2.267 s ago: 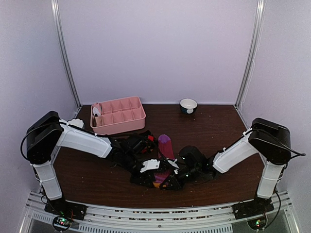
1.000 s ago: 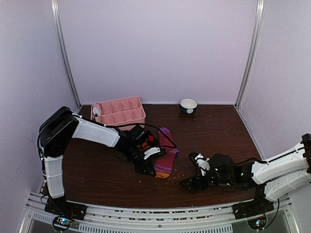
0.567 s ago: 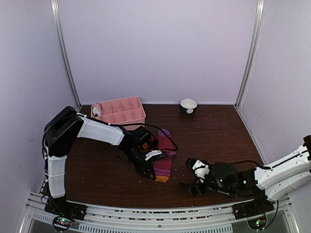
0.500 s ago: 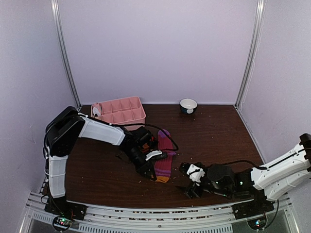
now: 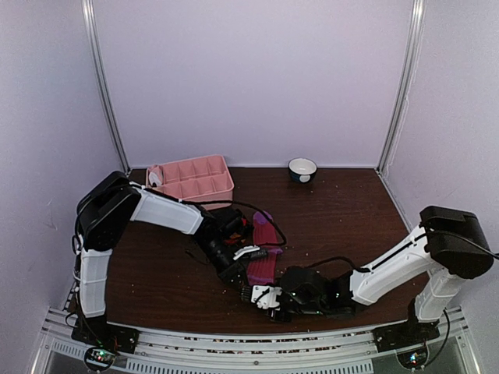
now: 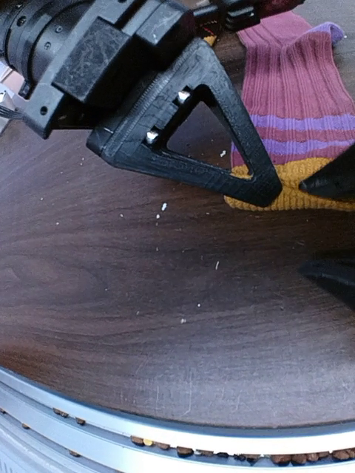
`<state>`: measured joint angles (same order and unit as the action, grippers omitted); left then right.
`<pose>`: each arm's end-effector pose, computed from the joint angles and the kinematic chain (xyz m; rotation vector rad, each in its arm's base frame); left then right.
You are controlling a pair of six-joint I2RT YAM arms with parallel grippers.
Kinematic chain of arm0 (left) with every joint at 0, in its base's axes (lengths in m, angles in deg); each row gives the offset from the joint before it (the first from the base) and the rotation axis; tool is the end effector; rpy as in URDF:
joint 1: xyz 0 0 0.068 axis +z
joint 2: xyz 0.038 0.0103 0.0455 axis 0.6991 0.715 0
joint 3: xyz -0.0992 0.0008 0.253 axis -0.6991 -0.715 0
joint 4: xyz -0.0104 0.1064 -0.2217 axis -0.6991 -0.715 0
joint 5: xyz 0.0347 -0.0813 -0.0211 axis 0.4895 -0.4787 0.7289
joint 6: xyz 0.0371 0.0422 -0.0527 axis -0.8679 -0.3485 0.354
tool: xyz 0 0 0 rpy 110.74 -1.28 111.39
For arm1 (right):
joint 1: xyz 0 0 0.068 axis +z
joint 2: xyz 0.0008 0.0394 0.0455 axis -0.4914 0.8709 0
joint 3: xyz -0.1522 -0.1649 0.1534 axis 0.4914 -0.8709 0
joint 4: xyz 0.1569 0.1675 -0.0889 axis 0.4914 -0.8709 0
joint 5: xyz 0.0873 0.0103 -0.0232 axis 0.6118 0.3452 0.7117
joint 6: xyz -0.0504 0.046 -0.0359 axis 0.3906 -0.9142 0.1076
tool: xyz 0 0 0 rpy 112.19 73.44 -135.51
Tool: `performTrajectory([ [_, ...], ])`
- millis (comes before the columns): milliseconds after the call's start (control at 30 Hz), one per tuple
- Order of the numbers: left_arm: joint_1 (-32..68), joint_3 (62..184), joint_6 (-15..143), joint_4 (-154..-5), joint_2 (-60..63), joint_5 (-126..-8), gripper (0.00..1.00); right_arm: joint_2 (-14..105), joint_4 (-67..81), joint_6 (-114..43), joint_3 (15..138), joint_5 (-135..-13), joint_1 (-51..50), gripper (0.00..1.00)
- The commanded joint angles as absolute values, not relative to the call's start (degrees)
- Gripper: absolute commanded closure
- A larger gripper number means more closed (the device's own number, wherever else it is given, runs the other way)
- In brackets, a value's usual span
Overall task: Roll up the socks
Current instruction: Roll the sock at the center of the board.
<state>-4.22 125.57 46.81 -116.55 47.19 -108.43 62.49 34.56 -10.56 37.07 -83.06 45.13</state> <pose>0.2109 -0.3143 0.0979 -1.3133 -2.3534 1.2320 0.0902 0.3182 0.1184 -1.6086 1.5553 0.5109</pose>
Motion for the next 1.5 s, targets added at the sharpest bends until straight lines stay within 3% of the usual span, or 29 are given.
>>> performTrajectory([
  [0, -3.9, 126.3, 45.7, -117.9, 48.3, -109.0, 1.0, 65.0, 35.9, -10.0, 38.9, -79.7, 43.1, 0.76],
  [233, -3.9, 126.3, 44.7, -118.3, 47.9, -109.0, 1.0, 66.0, 36.4, -10.7, 37.7, -82.1, 42.7, 0.77],
  [367, -3.9, 126.2, 44.5, -118.6, 47.8, -109.0, 1.0, 64.2, 37.5, -11.1, 36.1, -85.5, 42.7, 0.58],
  [567, -3.9, 126.5, 44.2, -118.7, 47.8, -109.1, 1.0, 61.9, 37.9, -12.4, 34.6, -86.4, 42.6, 0.57],
  [1200, -4.0, 127.1, 43.5, -119.1, 46.5, -109.0, 1.0, 65.1, 34.8, -17.2, 37.3, -79.7, 40.3, 0.79],
  [1333, -3.8, 127.1, 42.2, -119.4, 45.8, -109.5, 1.0, 65.5, 32.9, -18.8, 38.3, -75.8, 39.0, 0.93],
  [1400, -3.5, 126.9, 40.9, -119.3, 44.9, -109.3, 0.87, 65.5, 30.9, -20.6, 39.3, -72.9, 37.8, 1.0],
  [1467, -2.7, 126.2, 39.8, -118.4, 43.5, -109.0, 0.72, 65.0, 30.0, -23.2, 39.7, -68.9, 36.2, 1.0],
])
